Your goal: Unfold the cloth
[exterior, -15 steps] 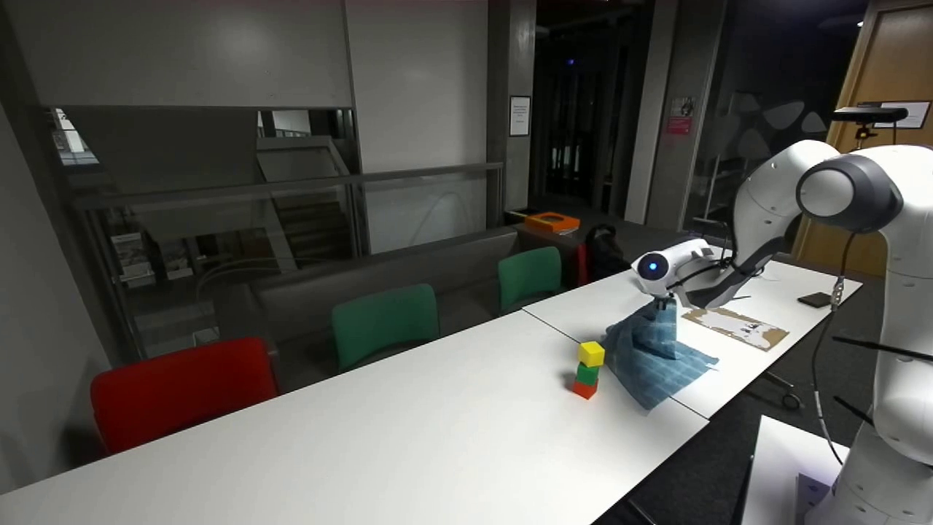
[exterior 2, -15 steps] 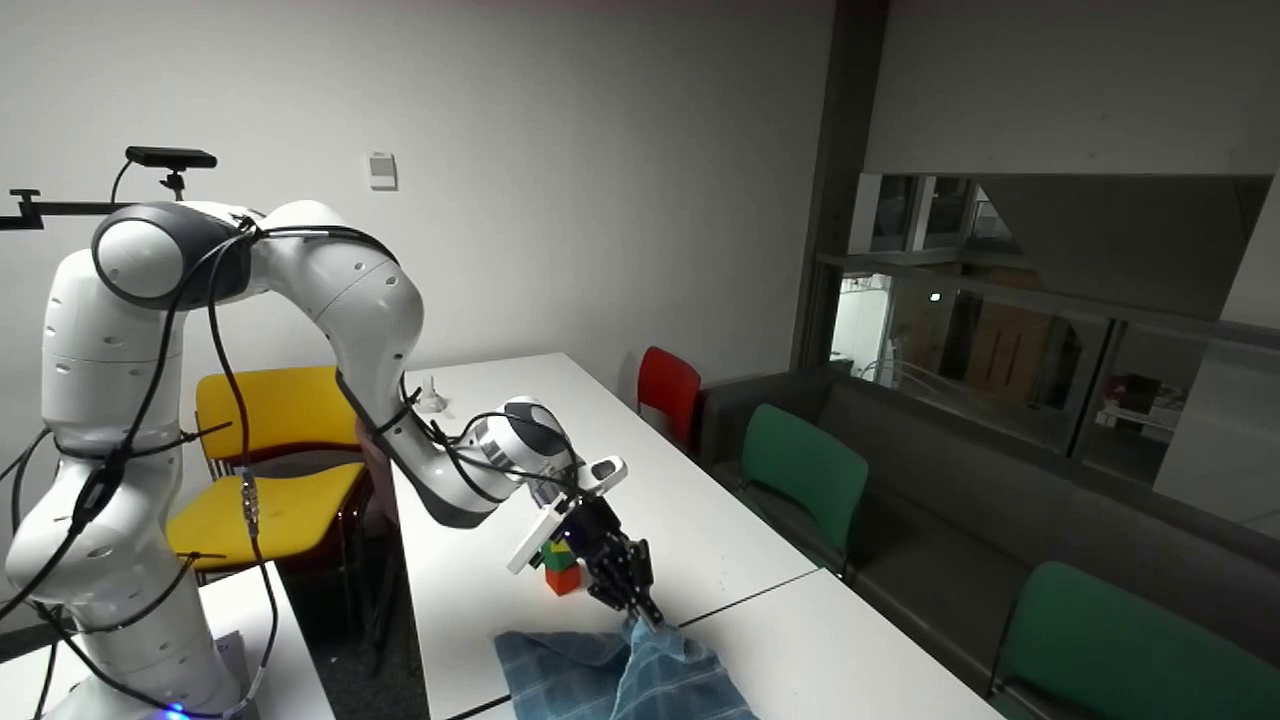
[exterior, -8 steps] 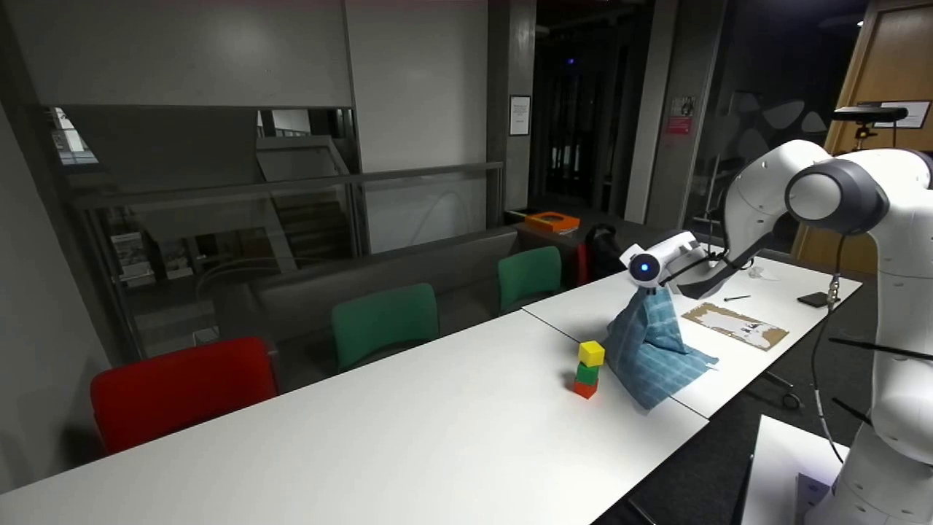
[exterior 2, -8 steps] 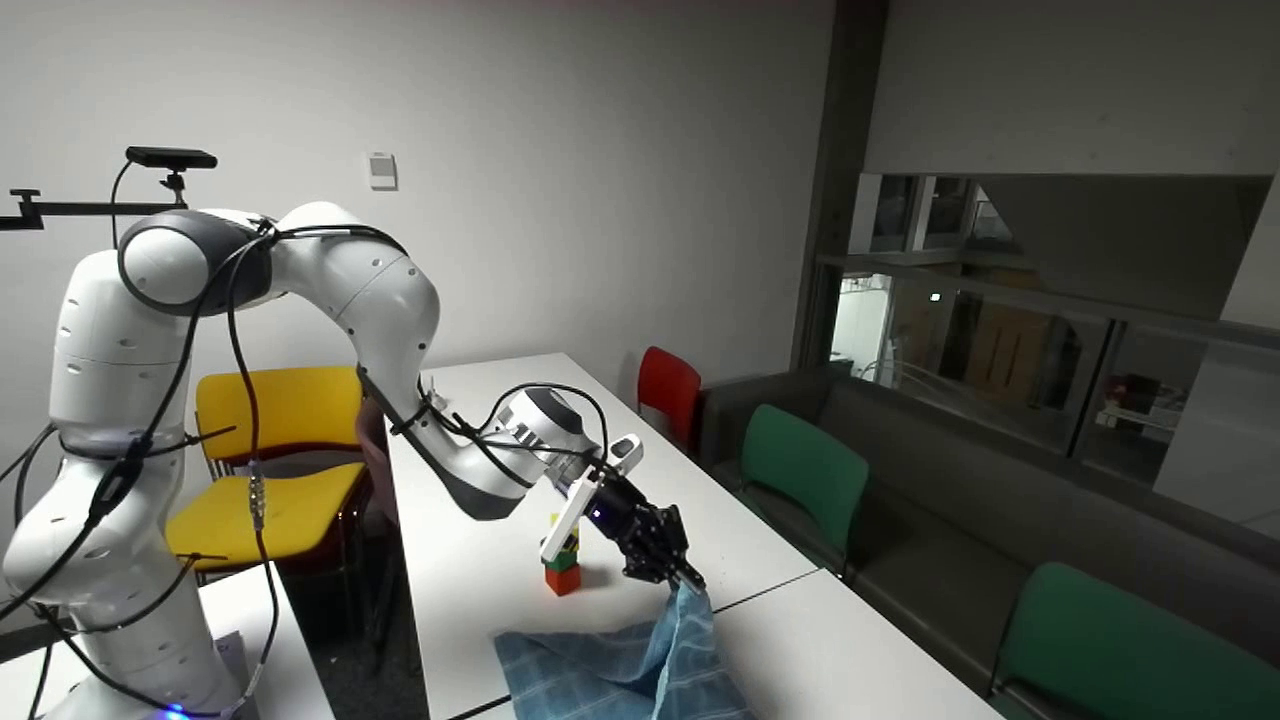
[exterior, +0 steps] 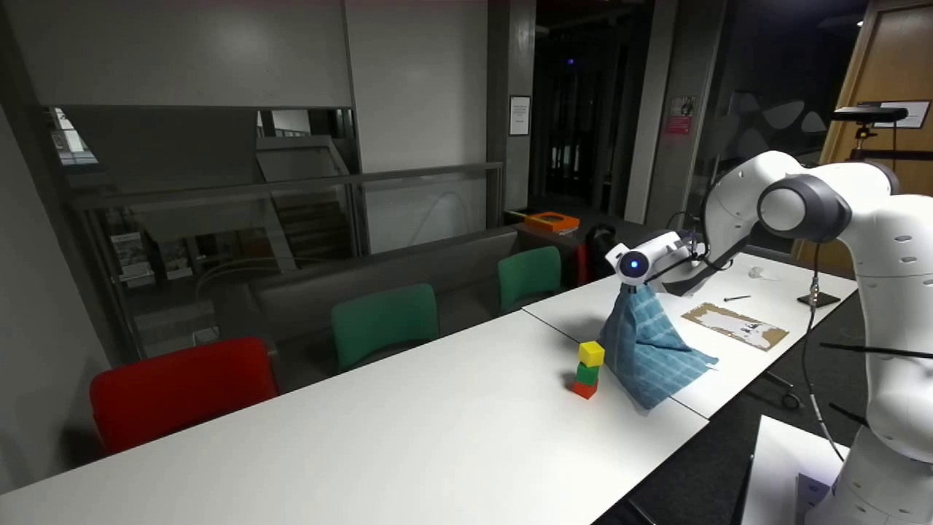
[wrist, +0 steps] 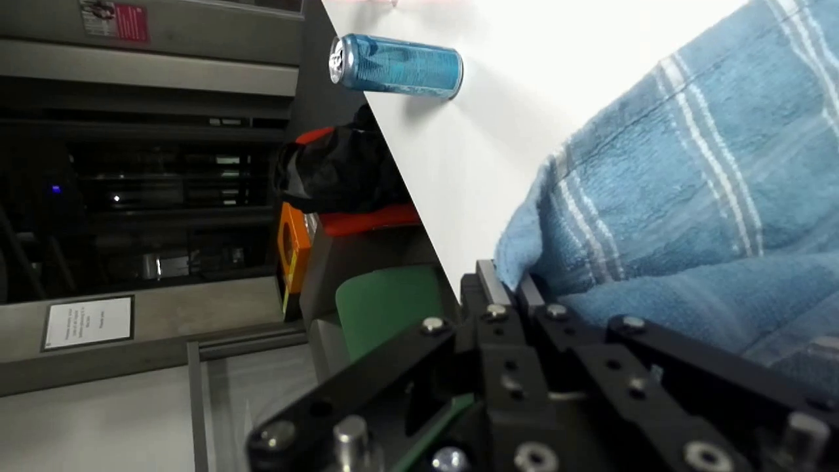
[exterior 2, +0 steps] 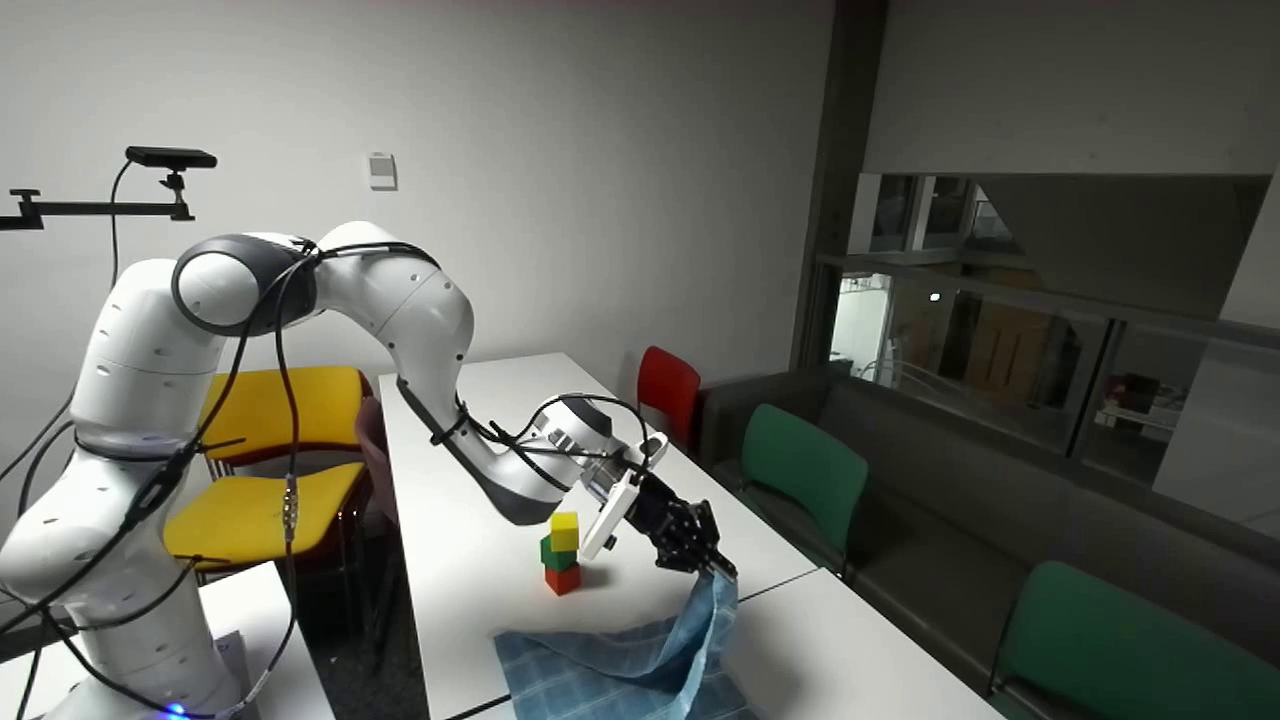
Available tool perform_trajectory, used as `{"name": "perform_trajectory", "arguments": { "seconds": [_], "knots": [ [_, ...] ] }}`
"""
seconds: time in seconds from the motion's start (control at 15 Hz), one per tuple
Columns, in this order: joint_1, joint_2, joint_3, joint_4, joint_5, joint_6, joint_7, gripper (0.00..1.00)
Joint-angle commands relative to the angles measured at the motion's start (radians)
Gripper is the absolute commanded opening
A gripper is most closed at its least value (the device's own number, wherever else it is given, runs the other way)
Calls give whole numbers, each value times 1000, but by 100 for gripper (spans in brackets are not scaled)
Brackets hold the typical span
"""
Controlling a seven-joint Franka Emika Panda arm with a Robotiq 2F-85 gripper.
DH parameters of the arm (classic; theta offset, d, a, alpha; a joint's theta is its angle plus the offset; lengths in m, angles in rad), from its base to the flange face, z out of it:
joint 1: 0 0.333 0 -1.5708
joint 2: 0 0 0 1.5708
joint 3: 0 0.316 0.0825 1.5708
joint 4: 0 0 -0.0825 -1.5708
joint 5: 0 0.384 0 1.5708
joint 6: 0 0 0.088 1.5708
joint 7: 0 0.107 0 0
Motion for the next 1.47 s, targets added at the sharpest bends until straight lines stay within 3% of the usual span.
{"name": "perform_trajectory", "arguments": {
  "seconds": [0.0, 0.47, 1.13, 1.4],
  "knots": [
    [3, 25, 38, 70, -5, -34, -31, 1],
    [45, 11, 95, 97, -12, -27, -65, 1],
    [99, 47, 140, 142, 23, -55, -241, 1],
    [106, 62, 152, 155, 116, -84, -324, 1]
  ]
}}
